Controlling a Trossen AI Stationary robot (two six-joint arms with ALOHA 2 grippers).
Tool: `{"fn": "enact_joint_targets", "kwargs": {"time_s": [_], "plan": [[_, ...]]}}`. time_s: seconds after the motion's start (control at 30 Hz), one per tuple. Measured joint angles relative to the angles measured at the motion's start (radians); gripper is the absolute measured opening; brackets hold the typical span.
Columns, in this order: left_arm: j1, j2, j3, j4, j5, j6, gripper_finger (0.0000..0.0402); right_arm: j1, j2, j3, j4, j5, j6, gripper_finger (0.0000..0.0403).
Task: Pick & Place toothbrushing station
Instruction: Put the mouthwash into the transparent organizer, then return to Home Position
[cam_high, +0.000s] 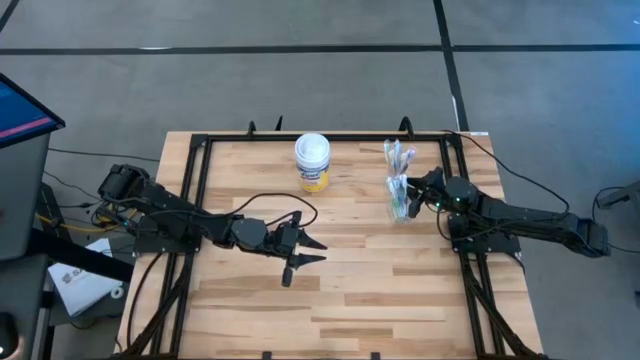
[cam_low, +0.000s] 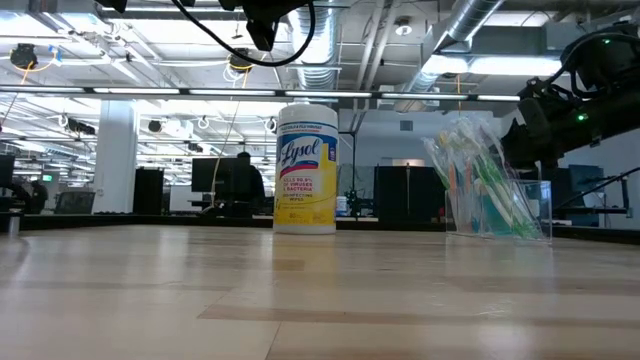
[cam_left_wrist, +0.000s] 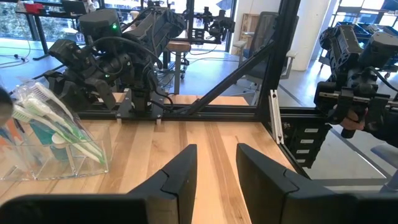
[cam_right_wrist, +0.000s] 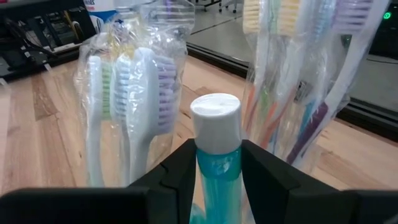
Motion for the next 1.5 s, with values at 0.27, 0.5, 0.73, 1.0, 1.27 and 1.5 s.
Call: {"fn": "enact_joint_targets", "kwargs": {"time_s": [0.27, 0.5, 0.73, 1.0, 1.27, 1.5], "plan": [[0.0, 0.0, 0.0, -0.001, 0.0, 0.0, 0.0106, 0.0, 0.0, 0.002, -0.001, -0.024, -0.026, 0.0113], [0.0, 0.0, 0.0, -0.001, 0.0, 0.0, 0.0106, -0.001, 0.0, 0.002, -0.055, -0.026, -0.027, 0.0144], [0.0, 0.0, 0.0, -0.002, 0.0, 0.0, 0.0106, -0.003, 0.0, 0.009, -0.067, -0.017, -0.039, 0.0205], [0.0, 0.0, 0.0, -0.003, 0.0, 0.0, 0.0106, -0.003, 0.0, 0.09, -0.132, 0.015, -0.069, 0.0203], [0.0, 0.0, 0.0, -0.003, 0.0, 0.0, 0.0106, -0.003, 0.0, 0.205, -0.213, 0.059, -0.125, 0.0174], [0.0, 0.0, 0.0, -0.003, 0.0, 0.0, 0.0106, -0.001, 0.0, 0.315, -0.272, 0.058, -0.156, 0.0156]]}}
